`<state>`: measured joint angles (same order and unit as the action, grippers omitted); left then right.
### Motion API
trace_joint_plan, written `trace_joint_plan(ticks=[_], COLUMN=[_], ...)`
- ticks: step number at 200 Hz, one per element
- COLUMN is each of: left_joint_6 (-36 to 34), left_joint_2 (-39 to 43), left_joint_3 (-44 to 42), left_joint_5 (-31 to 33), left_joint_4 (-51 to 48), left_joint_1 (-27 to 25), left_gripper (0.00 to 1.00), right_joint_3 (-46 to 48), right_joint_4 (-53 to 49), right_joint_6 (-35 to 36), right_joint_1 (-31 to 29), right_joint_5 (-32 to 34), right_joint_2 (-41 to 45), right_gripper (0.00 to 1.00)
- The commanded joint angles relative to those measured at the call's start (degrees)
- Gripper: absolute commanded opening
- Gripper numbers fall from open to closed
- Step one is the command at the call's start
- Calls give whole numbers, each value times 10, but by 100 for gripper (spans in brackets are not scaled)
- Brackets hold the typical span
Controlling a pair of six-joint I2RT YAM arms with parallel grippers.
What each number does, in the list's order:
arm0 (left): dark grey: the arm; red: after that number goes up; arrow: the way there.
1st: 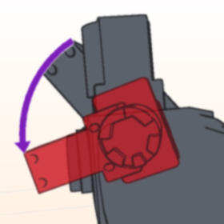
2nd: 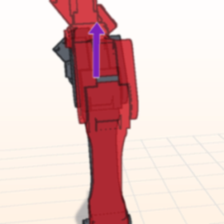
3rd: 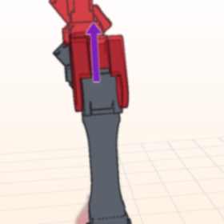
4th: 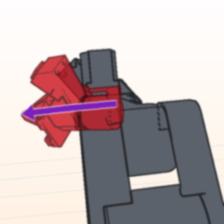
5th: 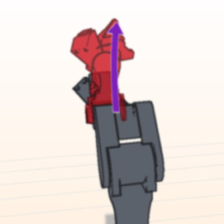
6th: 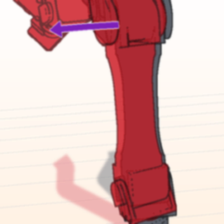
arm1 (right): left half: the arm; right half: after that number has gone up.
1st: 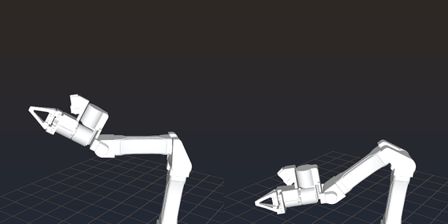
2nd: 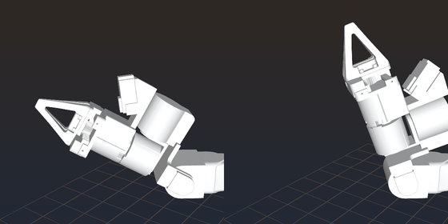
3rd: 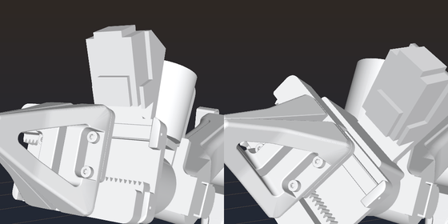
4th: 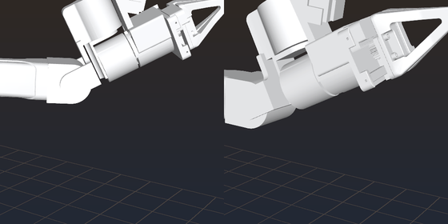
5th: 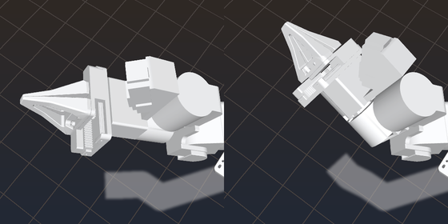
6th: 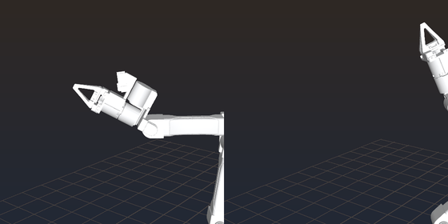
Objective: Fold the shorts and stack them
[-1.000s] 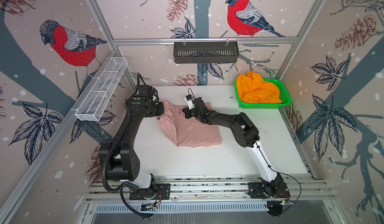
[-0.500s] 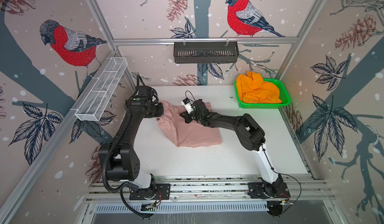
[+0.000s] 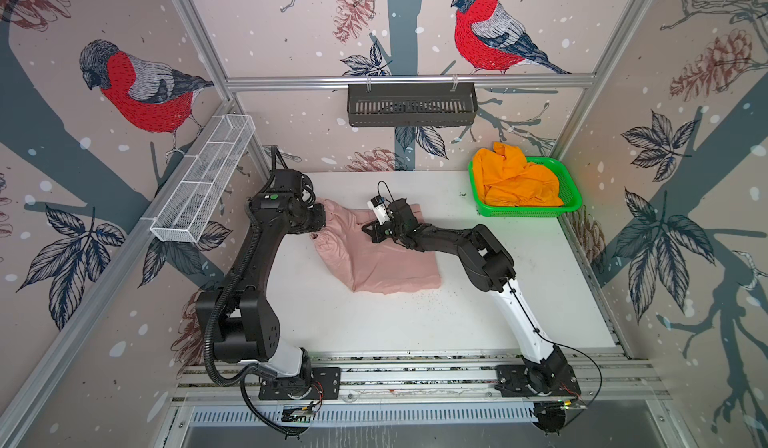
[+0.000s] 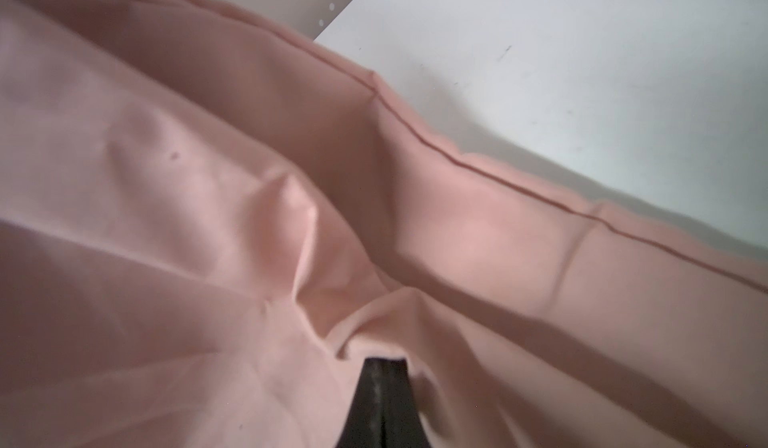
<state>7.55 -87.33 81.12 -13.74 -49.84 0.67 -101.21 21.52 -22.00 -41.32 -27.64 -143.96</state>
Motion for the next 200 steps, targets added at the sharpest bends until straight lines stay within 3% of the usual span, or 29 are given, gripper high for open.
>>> trace_joint_plan(ticks=[1,25,64,110,155,179,200], left_joint_6=[-8,-9,-9,-7,-14,-19,-25], left_joint_2=[3,3,9,-8,-37,-56,-68], left_joint_3=[2,4,-5,9,67,99,116], left_joint_5=[1,-1,0,12,29,35,46], left_joint_4=[-10,-13,-10,-10,-33,-48,-56], left_joint_1=[2,2,2,2,2,3,3], left_gripper=[0,0,0,0,0,0,0], right_joint_3=[-27,-76,-95,48,187,167,182], right_joint_4=[45,1,-10,-25,-90,-148,-129], right_joint_6=[-59,-60,-82,30,156,163,153], right_joint_1=[2,-1,6,-18,-88,-118,-141], right_joint_5=[-23,0,0,44,102,126,109], right_joint_2=[-22,-52,-67,78,197,186,184], right_gripper=[2,3,18,25,11,5,4])
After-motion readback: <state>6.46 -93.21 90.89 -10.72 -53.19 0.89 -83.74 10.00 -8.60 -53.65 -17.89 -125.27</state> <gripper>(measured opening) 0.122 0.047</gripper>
